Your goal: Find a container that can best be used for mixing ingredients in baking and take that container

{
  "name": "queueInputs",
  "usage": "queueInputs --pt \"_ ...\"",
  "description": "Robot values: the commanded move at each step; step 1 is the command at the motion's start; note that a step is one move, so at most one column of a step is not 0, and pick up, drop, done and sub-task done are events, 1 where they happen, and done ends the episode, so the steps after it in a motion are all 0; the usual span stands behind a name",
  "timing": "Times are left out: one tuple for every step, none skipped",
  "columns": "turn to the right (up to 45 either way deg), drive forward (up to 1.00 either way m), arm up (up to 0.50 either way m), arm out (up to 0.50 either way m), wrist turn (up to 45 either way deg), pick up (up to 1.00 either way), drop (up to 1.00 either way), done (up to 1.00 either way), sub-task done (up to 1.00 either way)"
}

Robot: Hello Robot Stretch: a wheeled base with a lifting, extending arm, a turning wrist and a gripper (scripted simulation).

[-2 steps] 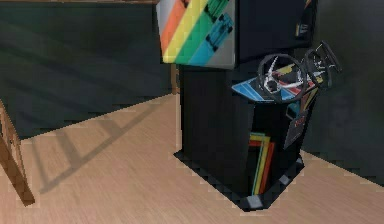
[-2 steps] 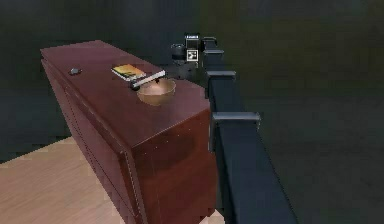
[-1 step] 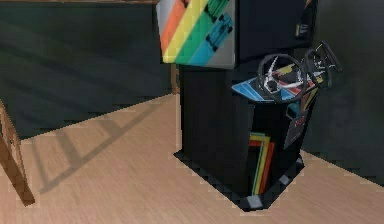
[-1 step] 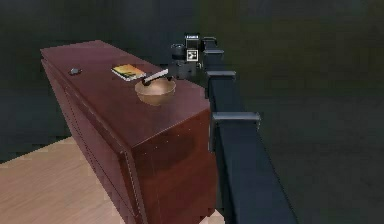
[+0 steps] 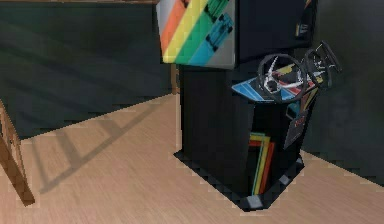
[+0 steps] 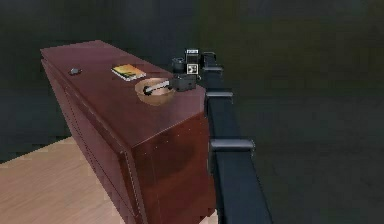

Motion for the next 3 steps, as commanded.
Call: queueInputs --pt "0.0 0.00 0.00 0.00 0.0 1.00 0.00 0.00 0.00" --pt "0.0 0.00 0.04 0.00 0.0 0.00 0.00 0.00 0.00" --pt "0.0 0.00 0.00 0.00 0.0 0.00 0.00 1.00 0.00"
